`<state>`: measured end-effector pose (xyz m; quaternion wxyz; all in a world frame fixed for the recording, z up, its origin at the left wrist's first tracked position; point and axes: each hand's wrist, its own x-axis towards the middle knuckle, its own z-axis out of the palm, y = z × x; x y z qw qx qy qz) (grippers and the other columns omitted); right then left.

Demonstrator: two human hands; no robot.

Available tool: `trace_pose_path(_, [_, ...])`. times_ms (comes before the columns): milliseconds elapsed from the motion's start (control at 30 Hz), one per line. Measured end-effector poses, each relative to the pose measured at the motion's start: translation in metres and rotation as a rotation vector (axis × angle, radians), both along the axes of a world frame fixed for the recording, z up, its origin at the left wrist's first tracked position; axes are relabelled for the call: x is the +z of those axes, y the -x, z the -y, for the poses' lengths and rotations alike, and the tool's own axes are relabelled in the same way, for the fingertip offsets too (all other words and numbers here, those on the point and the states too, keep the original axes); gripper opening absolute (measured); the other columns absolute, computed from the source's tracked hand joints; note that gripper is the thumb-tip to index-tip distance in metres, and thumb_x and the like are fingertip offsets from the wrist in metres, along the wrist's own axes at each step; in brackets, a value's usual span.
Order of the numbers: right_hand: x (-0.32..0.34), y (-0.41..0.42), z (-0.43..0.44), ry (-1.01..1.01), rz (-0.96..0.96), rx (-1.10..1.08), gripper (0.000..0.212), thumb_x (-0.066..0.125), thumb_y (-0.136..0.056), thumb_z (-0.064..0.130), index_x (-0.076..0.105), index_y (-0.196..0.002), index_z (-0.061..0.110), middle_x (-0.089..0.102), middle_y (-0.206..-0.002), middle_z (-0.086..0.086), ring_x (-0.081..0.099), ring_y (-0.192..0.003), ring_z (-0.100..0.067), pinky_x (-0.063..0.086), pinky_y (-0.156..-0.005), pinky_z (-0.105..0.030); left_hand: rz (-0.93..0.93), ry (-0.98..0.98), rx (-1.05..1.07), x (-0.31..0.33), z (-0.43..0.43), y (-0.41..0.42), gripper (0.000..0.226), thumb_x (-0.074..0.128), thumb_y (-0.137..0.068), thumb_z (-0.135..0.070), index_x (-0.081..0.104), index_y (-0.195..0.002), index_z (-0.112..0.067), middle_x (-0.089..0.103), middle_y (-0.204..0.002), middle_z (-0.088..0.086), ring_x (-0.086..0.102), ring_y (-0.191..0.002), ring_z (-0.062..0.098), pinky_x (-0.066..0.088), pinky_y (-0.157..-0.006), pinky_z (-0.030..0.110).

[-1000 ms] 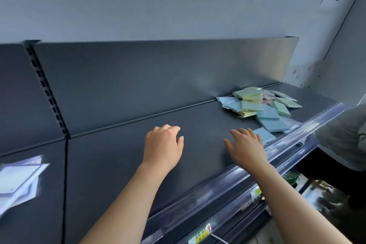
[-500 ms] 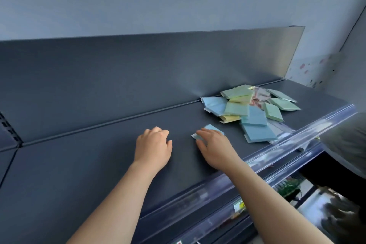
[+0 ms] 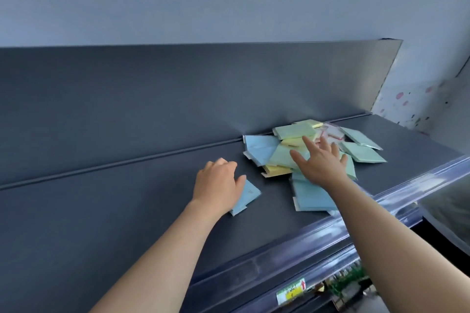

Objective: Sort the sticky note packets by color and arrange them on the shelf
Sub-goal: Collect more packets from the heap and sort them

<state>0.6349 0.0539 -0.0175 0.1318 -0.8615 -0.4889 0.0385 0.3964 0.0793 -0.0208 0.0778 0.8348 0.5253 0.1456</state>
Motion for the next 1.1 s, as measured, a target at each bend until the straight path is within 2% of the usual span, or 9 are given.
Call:
trace_pose_path(200, [-0.021,-0.022,-0.016,0.104,-0.045,0.105,0.063,0.023,-0.088,0.072,0.016,-0.145,0.046,0.007,-0.160,-0.001,-0.007,-0.147,-0.031,-0.004,-0.112,-0.061,0.055,0.004,-0.022,-0.006,-0.011,-0.046,0.053,0.035,-0.099,-0.048,0.036,-0.145,-0.020,0.038,-0.144,-0.001,0.035,-0.131,0.024,0.031,-0.105,0.035])
trace_pose_path(400, [-0.021,-0.001,-0.023,0.046,-0.156,0.197,0.052,0.025,-0.097,0.055,0.026,-0.147,0.041,0.018,-0.158,-0.004,0.010,-0.146,-0.027,-0.007,-0.114,-0.054,-0.007,0.071,0.102,-0.021,-0.021,-0.060,0.054,0.025,-0.101,-0.048,0.029,-0.148,-0.022,0.029,-0.152,0.008,0.032,-0.134,0.030,0.028,-0.108,0.041])
trace_pose_path(467, [-0.021,0.001,-0.025,0.011,-0.203,0.267,0.048,0.027,-0.098,0.052,0.033,-0.144,0.040,0.028,-0.155,-0.002,0.019,-0.144,-0.027,-0.001,-0.115,-0.053,-0.016,0.018,0.162,-0.021,-0.027,-0.060,0.053,0.025,-0.101,-0.047,0.032,-0.146,-0.021,0.034,-0.148,0.010,0.035,-0.132,0.032,0.030,-0.106,0.041])
trace_pose_path(533, [-0.015,-0.011,-0.029,-0.086,-0.226,0.291,0.043,0.032,-0.098,0.048,0.043,-0.139,0.039,0.038,-0.149,0.000,0.031,-0.138,-0.029,0.015,-0.114,-0.051,0.001,-0.069,0.209,-0.014,-0.034,-0.064,0.052,0.026,-0.100,-0.047,0.038,-0.142,-0.018,0.042,-0.142,0.009,0.039,-0.128,0.032,0.031,-0.103,0.041])
trace_pose_path(633, [-0.005,-0.052,-0.035,-0.199,-0.092,0.138,0.044,0.037,-0.096,0.047,0.046,-0.138,0.037,0.038,-0.149,-0.001,0.032,-0.135,-0.031,0.024,-0.110,-0.046,0.017,-0.113,0.183,-0.005,-0.044,-0.081,0.052,0.028,-0.098,-0.051,0.043,-0.137,-0.020,0.047,-0.136,0.007,0.040,-0.127,0.030,0.032,-0.103,0.041])
trace_pose_path(733, [-0.005,-0.102,-0.038,-0.071,0.055,0.012,0.056,0.031,-0.093,0.061,0.032,-0.144,0.039,0.021,-0.157,-0.004,0.015,-0.143,-0.032,0.012,-0.114,-0.053,-0.068,-0.063,0.113,-0.002,-0.051,-0.110,0.064,0.026,-0.093,-0.064,0.032,-0.145,-0.028,0.033,-0.150,0.005,0.026,-0.138,0.032,0.023,-0.111,0.050])
trace_pose_path(833, [-0.010,-0.143,-0.048,0.063,0.041,-0.070,0.070,0.023,-0.083,0.077,0.023,-0.145,0.042,0.010,-0.159,-0.003,0.003,-0.145,-0.035,0.003,-0.112,-0.062,-0.132,0.055,0.055,0.004,-0.056,-0.140,0.081,0.020,-0.082,-0.081,0.017,-0.150,-0.038,0.010,-0.161,0.001,0.004,-0.146,0.036,0.006,-0.114,0.059])
trace_pose_path(967, [-0.020,-0.163,-0.055,0.162,-0.027,-0.067,0.072,0.022,-0.074,0.082,0.026,-0.136,0.048,0.018,-0.153,0.000,0.010,-0.142,-0.037,0.006,-0.107,-0.068,-0.238,0.189,-0.044,0.004,-0.059,-0.167,0.100,0.029,-0.065,-0.095,0.001,-0.149,-0.050,-0.009,-0.162,-0.002,-0.012,-0.146,0.039,-0.003,-0.111,0.066])
trace_pose_path(1100, [-0.028,-0.161,-0.052,0.151,-0.022,-0.029,0.070,0.020,-0.073,0.084,0.021,-0.135,0.052,0.022,-0.151,0.002,0.017,-0.139,-0.034,0.010,-0.107,-0.067,-0.310,0.212,-0.077,-0.010,-0.060,-0.166,0.109,0.033,-0.056,-0.099,-0.015,-0.144,-0.054,-0.017,-0.161,-0.004,-0.018,-0.145,0.038,0.003,-0.110,0.069])
